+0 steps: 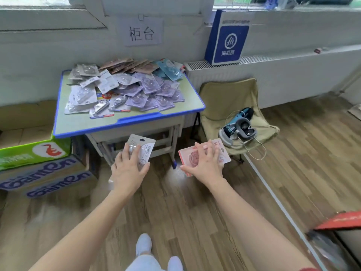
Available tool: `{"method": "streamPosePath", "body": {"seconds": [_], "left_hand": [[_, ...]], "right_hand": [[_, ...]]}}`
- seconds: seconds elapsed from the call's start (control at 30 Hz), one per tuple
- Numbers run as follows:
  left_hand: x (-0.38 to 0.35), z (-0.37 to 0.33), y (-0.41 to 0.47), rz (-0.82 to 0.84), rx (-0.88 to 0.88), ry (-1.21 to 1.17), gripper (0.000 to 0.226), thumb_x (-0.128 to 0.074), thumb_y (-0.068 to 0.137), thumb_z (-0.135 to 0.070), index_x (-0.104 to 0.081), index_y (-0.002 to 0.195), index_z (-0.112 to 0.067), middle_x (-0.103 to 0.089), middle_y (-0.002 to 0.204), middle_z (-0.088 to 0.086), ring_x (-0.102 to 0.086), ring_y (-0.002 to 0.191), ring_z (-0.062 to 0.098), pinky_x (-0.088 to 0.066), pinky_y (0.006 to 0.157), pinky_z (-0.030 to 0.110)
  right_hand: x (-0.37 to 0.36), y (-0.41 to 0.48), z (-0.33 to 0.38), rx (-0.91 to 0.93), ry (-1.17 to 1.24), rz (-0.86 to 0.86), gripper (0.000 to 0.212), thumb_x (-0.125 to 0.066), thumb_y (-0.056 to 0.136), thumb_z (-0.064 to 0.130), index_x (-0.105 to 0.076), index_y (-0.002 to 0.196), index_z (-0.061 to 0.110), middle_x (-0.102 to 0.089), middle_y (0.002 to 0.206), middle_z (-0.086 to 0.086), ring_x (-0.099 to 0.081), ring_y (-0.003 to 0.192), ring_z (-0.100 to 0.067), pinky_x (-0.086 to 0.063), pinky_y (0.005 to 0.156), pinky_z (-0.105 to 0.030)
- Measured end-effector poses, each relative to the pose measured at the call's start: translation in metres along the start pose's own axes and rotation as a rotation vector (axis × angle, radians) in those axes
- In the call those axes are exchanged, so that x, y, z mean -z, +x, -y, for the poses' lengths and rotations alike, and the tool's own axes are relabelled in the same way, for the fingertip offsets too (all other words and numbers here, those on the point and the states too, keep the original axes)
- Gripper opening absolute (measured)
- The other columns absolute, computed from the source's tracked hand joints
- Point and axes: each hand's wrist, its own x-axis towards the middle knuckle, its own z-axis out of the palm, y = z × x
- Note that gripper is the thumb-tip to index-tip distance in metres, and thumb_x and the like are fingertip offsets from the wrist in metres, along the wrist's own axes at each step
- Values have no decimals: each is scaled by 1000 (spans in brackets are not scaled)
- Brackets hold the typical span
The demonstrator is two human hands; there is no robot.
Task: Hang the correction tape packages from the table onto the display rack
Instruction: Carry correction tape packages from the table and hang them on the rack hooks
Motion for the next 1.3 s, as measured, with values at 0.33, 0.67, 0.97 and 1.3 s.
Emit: {"method": "streamPosePath", "body": {"seconds": [0.33, 0.67, 0.97, 1.3], "left_hand": [[-28, -92, -91, 92, -354, -10, 63, -50, 92, -48, -26, 147, -32, -9, 159, 1, -19, 139, 28, -24, 109, 45], [-71, -193, -219, 226, -756, -14, 65, -53, 91, -47, -25, 148, -34, -11, 158, 2, -19, 139, 27, -24, 107, 43], [-129, -341, -351, 259, -999, -34, 64, -51, 91, -48, -24, 148, -34, -11, 158, 1, -18, 139, 28, -26, 106, 45], [-187, -498, -470, 252, -1084, -88, 65, -52, 91, -48, -24, 148, -34, -12, 158, 2, -18, 139, 30, -25, 106, 47]], "right_hand": [[4, -135, -117, -351, 145, -169, 103, -67, 67, 69, -13, 149, 37, 12, 158, -3, 14, 144, -31, -16, 109, -63], [3, -315, -231, -741, 280, -272, 101, -66, 68, 69, -12, 148, 39, 16, 158, 0, 17, 144, -29, -18, 110, -57], [37, -437, -381, -937, 329, -419, 101, -70, 68, 66, -15, 148, 37, 16, 158, -1, 17, 144, -29, -16, 112, -56], [91, -520, -547, -1012, 321, -498, 101, -68, 69, 67, -13, 148, 38, 19, 158, 0, 18, 144, -29, -20, 112, -56]]}}
